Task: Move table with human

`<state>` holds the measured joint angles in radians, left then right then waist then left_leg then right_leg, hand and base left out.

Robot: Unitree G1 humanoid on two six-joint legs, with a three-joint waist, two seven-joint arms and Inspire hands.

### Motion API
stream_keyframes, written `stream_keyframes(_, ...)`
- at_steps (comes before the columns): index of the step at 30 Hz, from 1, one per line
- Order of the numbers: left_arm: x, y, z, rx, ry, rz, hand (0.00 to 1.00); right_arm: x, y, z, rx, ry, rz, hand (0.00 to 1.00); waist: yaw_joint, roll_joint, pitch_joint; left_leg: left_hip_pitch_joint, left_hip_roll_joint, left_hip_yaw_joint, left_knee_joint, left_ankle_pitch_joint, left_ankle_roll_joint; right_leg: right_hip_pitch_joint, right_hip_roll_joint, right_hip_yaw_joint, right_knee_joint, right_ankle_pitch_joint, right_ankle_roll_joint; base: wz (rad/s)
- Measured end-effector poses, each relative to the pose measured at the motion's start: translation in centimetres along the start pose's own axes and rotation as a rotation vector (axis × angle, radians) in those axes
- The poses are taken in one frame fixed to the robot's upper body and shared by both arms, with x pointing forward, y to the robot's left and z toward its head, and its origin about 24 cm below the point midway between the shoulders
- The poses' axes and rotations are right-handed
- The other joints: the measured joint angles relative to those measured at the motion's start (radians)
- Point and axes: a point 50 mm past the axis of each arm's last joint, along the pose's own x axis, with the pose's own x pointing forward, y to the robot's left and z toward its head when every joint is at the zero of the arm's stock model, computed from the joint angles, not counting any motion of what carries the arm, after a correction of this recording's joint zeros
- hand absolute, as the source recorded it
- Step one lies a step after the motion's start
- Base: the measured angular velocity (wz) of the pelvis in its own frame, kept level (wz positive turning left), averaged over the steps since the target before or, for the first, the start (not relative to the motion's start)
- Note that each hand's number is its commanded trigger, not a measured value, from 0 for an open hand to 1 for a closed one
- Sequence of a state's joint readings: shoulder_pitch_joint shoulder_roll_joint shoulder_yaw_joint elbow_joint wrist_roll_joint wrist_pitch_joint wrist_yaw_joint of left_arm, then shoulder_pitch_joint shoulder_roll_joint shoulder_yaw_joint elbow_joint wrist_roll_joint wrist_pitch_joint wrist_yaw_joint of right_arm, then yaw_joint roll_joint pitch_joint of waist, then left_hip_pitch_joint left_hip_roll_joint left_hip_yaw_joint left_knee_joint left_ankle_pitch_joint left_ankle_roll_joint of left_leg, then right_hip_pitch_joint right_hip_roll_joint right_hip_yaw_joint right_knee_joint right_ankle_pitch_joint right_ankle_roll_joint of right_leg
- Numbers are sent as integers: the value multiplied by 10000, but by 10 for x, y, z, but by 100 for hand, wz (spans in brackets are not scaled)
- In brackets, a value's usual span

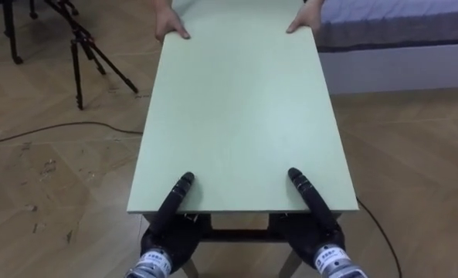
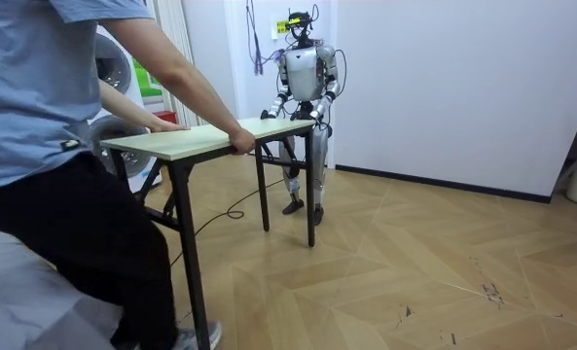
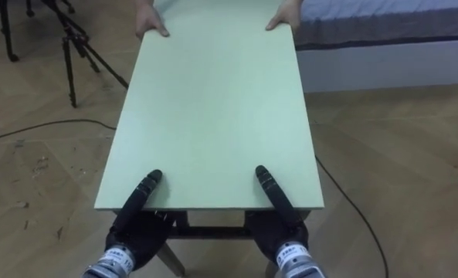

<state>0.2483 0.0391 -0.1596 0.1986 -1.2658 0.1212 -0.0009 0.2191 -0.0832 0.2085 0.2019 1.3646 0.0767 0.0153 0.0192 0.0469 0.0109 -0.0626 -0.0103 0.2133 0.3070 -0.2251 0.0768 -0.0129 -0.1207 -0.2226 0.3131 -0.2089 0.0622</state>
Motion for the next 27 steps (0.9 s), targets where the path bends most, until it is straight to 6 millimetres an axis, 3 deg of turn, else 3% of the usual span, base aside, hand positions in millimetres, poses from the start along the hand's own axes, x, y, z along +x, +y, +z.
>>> stream_keyframes(4,-1,1,0,11,-3,-33,100,0,0,0,-45,-51,76,100,2,-19,11,-17,-5,-15,-22,0,-1,-14,2,-23,-42,0,0,0)
stream_keyframes(12,-8,5,-5,38,-287,-522,100,-3,0,-1,-291,-93,413,100,-100,-173,108,15,-12,-79,-63,-1,-3,38,-17,-161,-64,-1,1,3)
stream_keyframes(27,-15,7,-12,211,-194,-796,100,-13,-7,-2,-562,-471,620,100,-152,-272,105,-777,6,-511,353,-6,-7,-310,21,-451,-59,-2,2,8)
